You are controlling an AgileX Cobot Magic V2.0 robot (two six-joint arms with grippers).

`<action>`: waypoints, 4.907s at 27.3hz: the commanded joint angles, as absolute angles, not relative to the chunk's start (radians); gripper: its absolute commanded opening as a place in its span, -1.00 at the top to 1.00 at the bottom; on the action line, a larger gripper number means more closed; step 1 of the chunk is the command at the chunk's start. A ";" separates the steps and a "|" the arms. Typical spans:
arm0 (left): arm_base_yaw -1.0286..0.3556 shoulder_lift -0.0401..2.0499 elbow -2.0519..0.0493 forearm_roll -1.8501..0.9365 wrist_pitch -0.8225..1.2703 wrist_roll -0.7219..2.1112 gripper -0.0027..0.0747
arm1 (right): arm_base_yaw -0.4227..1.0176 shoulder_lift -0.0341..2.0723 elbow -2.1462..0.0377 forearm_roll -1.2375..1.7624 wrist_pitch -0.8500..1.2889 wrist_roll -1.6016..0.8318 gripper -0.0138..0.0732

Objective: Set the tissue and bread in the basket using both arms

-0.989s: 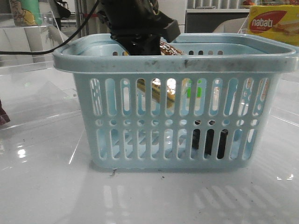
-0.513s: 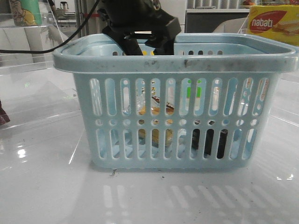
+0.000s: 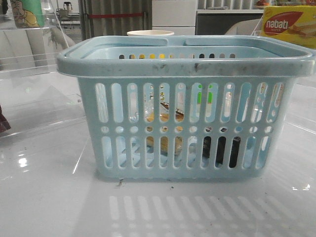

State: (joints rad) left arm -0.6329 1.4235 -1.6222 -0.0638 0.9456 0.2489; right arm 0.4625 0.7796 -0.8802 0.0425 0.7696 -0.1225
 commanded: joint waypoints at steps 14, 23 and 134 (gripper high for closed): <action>-0.632 0.806 -1.126 -0.073 0.879 0.184 -0.63 | 0.463 0.776 -0.907 0.032 0.717 -0.130 -0.52; -0.632 0.617 -0.894 -0.073 0.834 0.182 -0.38 | 0.463 0.776 -0.904 0.032 0.779 -0.130 -0.30; -0.007 -0.023 0.008 -0.044 -0.057 0.072 0.70 | 0.463 0.776 -0.904 0.032 0.783 -0.130 0.56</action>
